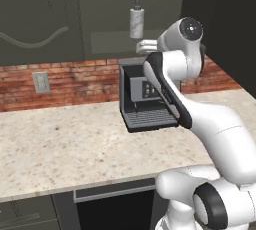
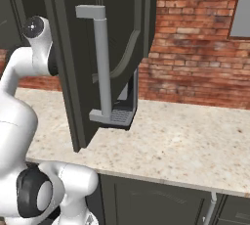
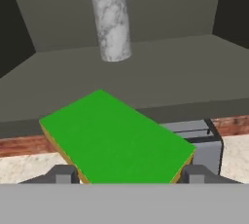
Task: Locate and retrieve the soap dispenser and sponge from the cabinet. Place them next to the sink.
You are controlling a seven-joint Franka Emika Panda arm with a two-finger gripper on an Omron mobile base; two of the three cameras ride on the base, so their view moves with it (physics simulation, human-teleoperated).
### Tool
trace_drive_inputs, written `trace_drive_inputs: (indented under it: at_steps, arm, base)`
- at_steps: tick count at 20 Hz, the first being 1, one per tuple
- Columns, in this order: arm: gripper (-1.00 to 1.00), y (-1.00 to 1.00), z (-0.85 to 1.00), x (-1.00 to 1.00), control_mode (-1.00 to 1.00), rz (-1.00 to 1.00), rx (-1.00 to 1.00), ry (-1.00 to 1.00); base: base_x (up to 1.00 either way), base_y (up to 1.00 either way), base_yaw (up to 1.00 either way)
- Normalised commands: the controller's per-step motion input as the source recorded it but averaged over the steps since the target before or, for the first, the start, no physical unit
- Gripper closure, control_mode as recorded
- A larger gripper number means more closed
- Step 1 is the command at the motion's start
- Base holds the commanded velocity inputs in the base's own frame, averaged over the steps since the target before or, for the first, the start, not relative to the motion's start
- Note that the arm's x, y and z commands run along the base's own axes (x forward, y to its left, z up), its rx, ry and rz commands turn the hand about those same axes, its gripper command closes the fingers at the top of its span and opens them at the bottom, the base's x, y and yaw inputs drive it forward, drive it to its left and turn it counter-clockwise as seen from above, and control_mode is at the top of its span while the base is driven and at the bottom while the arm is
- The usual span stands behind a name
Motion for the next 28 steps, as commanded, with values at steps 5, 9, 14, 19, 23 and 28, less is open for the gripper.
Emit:
trace_drive_inputs:
  at_steps: [5, 9, 14, 19, 23, 28]
  arm:
    - [1.00, 0.00, 0.00, -0.85, -1.00, -0.03, 0.04, 0.00]
    - [1.00, 0.00, -0.07, -0.83, -1.00, -0.03, 0.07, 0.02]
    - [1.00, -0.09, -0.08, -0.71, -1.00, -0.01, 0.03, 0.06]
    - [1.00, -0.10, -0.08, -0.34, -1.00, 0.00, 0.00, 0.06]
    - [1.00, -0.01, -0.01, -0.12, -1.00, 0.00, 0.00, 0.01]
    - [1.00, 0.00, 0.00, -0.03, -1.00, 0.00, 0.00, 0.00]
  base:
    - [0.00, 0.00, 0.00]
    - [0.00, 0.00, 0.00]
    - [0.00, 0.00, 0.00]
    - [0.00, 0.00, 0.00]
    - [0.00, 0.00, 0.00]
    - [0.00, 0.00, 0.00]
